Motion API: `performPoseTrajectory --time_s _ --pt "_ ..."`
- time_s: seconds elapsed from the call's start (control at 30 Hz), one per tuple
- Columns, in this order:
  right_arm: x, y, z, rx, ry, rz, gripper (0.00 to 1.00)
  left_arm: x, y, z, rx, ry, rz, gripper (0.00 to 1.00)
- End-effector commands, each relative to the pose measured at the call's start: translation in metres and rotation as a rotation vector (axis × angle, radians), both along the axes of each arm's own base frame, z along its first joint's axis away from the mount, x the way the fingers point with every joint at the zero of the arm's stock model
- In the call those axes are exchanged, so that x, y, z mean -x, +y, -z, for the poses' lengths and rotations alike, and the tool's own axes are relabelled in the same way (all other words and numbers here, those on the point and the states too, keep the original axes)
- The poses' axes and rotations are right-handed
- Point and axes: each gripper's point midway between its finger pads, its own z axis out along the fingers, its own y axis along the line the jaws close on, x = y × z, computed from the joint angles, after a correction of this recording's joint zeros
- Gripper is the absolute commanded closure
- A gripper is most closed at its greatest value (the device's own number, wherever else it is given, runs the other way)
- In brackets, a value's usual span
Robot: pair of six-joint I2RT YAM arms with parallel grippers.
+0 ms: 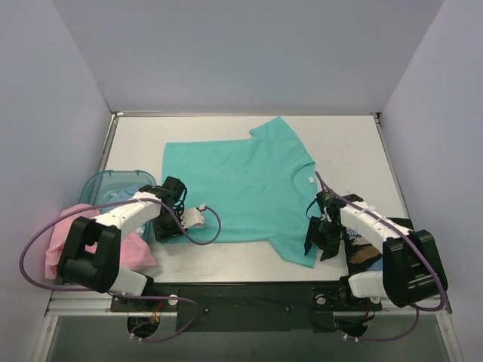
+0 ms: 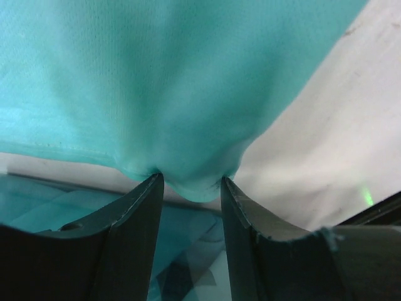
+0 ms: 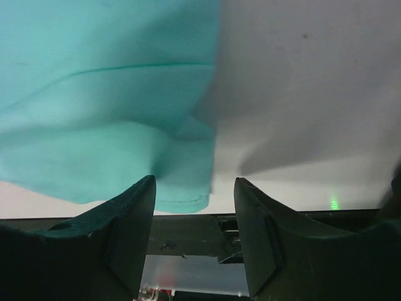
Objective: Fold and stack the t-shirts
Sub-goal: Grap the side of the flattened tshirt closest away from the robot with both arms
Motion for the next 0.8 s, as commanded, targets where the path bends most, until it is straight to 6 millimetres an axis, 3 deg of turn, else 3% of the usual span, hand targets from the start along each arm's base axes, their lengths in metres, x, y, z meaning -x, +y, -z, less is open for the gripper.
performPoseTrajectory --time_s 0.0,0.07,0.13,0.17,0.2,0.27,0.33,0.43,0.57,0.63,0.73,0.77 --pt "0.024 -0.006 0.015 0.038 0.087 0.041 0.51 -0.012 -0.005 0.012 0.026 -0.064 -0.025 0.49" --pt "0.021 0.0 0.017 0.011 0.079 0.046 0.57 -0.009 -0.005 0.018 0.027 -0.056 -0.037 0.53" --pt "0.021 0.009 0.02 -0.04 0.094 0.047 0.67 -0.008 -0.006 0.019 0.033 -0.052 -0.046 0.73" --pt "0.024 0.012 0.022 -0.054 0.105 0.046 0.71 -0.008 -0.006 0.018 0.035 -0.053 -0.058 0.89" --pt "0.03 0.013 0.027 -0.065 0.128 0.047 0.83 -0.007 -0.006 0.017 0.036 -0.053 -0.062 0.99" --pt "0.037 0.007 0.032 -0.052 0.146 0.045 1.0 -0.006 -0.005 0.012 0.033 -0.049 -0.078 1.0" --pt "0.033 0.006 0.026 -0.074 0.121 0.06 1.0 -0.006 -0.004 0.004 0.032 -0.039 -0.089 1.0" --pt "0.018 0.007 0.002 -0.109 0.038 0.076 1.0 -0.013 -0.007 -0.014 0.049 -0.046 -0.108 1.0" --pt "-0.022 0.014 -0.039 -0.167 -0.105 0.055 1.0 -0.041 -0.016 -0.035 0.095 -0.106 -0.143 1.0" --pt "-0.059 0.013 -0.064 -0.191 -0.19 0.051 1.0 -0.059 -0.02 -0.043 0.109 -0.128 -0.161 1.0" --pt "-0.095 0.009 -0.074 -0.19 -0.236 -0.013 1.0 -0.089 -0.018 -0.055 0.114 -0.18 -0.197 1.0" --pt "-0.116 0.007 -0.074 -0.175 -0.255 -0.04 1.0 -0.097 -0.018 -0.052 0.11 -0.178 -0.203 1.0"
